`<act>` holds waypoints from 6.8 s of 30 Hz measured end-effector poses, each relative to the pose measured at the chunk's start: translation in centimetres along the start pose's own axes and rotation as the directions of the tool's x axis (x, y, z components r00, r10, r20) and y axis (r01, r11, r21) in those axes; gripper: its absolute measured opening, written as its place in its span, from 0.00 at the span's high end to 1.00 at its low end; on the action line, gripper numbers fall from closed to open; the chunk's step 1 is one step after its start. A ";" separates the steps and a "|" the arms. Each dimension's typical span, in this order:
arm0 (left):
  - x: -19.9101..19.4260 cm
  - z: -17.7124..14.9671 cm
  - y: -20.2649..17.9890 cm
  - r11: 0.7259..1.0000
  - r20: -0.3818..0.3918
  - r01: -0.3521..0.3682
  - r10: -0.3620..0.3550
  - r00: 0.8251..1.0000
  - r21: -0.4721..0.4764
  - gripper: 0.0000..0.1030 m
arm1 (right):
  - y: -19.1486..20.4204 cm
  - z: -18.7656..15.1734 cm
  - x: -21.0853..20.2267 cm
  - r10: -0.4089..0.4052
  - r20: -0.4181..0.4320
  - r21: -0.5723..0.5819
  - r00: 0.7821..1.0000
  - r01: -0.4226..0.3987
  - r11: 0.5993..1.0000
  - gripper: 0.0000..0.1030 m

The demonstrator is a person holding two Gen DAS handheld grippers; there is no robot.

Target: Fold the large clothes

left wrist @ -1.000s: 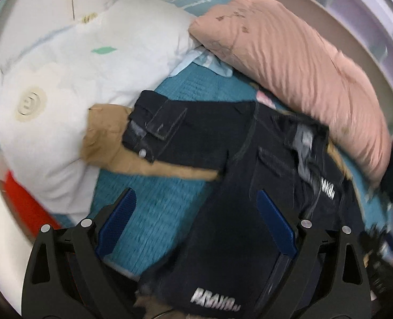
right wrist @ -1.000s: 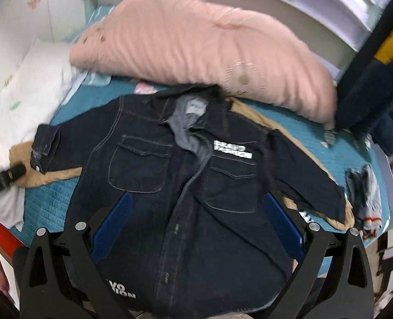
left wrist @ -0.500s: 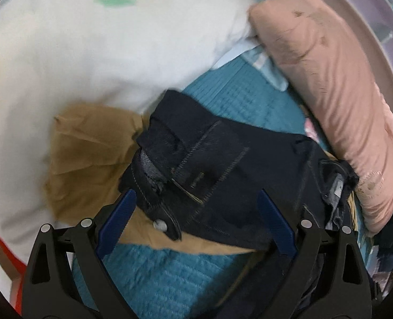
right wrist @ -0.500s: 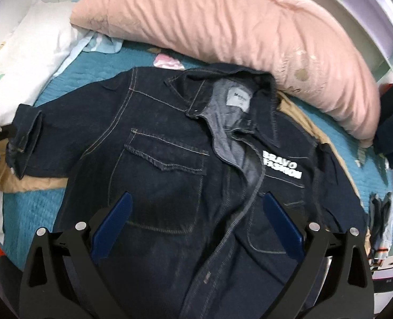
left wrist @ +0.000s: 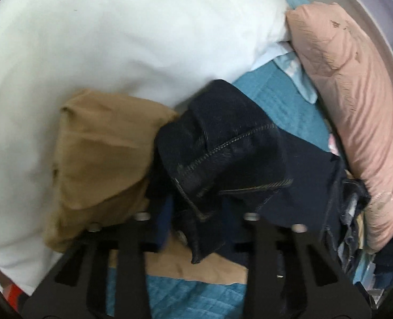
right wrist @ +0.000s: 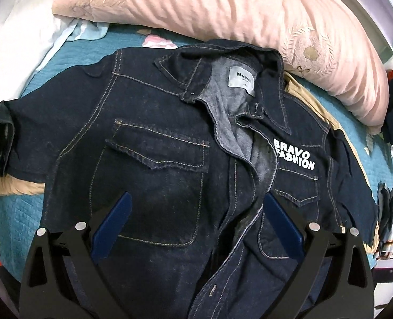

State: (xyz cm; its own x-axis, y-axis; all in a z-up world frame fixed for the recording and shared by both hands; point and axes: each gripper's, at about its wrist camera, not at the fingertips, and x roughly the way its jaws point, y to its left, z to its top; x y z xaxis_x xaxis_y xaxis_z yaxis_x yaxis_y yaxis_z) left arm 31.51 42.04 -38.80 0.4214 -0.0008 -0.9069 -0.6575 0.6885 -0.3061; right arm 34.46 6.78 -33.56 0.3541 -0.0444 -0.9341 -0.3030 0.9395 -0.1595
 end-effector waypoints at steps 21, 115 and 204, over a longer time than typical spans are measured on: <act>-10.1 -0.9 -6.4 0.988 0.093 0.084 -0.097 0.991 0.132 0.91 | -4.6 -1.4 -3.6 -0.012 0.047 0.089 0.999 0.008 0.996 0.08; 9.4 -13.2 -33.2 0.827 -0.160 0.062 0.034 0.987 0.559 0.46 | -25.7 0.2 12.1 0.219 -0.103 0.418 0.970 -0.157 0.895 0.81; 11.9 -32.3 -53.2 0.660 -0.487 0.408 -0.072 0.870 0.631 0.70 | -54.5 -21.7 5.1 0.177 0.194 0.916 0.965 -0.243 0.319 0.85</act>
State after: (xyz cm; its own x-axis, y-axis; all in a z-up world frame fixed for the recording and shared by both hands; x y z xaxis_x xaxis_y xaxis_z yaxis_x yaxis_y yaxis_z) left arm 51.34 -18.05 -42.69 0.1099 -0.4036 -0.9083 0.1318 0.9117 -0.3892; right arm 33.63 -51.99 -36.57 0.4598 0.1898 -0.8675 0.6277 0.6215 0.4687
